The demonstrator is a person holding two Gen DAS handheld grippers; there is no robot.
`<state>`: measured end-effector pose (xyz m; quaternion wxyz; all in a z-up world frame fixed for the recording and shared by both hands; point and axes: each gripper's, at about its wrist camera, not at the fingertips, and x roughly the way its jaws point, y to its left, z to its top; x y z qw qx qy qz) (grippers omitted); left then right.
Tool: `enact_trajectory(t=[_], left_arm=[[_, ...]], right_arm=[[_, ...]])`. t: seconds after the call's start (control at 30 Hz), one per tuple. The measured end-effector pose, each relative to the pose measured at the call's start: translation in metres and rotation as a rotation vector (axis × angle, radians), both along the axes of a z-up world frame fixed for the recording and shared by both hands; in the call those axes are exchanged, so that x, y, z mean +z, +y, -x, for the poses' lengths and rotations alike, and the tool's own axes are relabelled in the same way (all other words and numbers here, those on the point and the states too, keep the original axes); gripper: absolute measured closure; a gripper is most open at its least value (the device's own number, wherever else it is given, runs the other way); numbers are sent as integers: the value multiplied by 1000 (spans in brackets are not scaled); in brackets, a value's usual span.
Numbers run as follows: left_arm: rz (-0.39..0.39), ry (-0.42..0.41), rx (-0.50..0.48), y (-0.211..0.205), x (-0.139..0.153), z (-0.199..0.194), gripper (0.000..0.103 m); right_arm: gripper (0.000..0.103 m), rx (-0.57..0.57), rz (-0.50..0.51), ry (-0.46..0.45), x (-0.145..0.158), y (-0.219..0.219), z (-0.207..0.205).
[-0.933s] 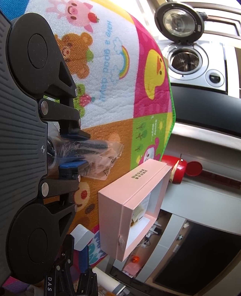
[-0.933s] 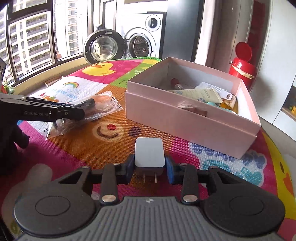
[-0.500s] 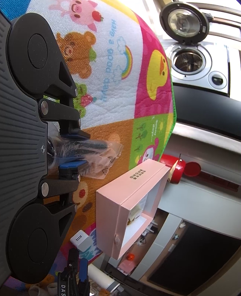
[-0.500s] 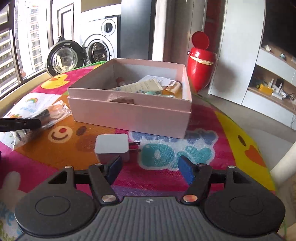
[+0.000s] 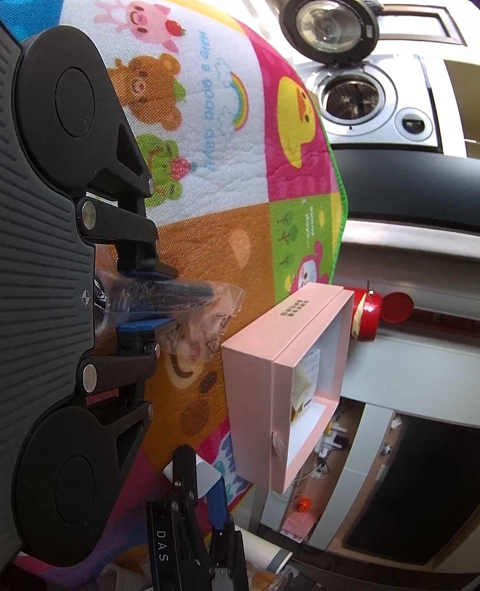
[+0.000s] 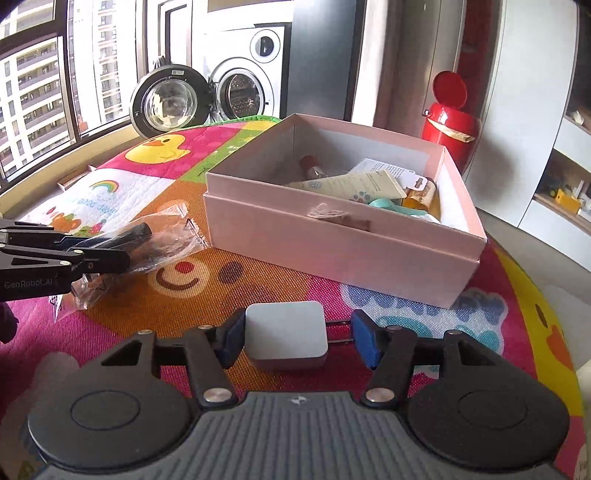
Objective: Organize rigid objects
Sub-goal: 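Carry the bag and charger into the pink box and open both grippers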
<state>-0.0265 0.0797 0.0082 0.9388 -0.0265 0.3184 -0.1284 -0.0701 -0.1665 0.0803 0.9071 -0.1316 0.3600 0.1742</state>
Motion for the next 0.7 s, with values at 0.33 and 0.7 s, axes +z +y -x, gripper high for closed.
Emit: enact_trajectory(t=[0.33,0.7], left_arm=[[27,-151,-210,-37,66,37,79],[168,-300,-177,-82,152,-101,78]], right_arm=[[43,18,-14,-151,62,-32,59],[43,46,-49,-330,114,-36,85]])
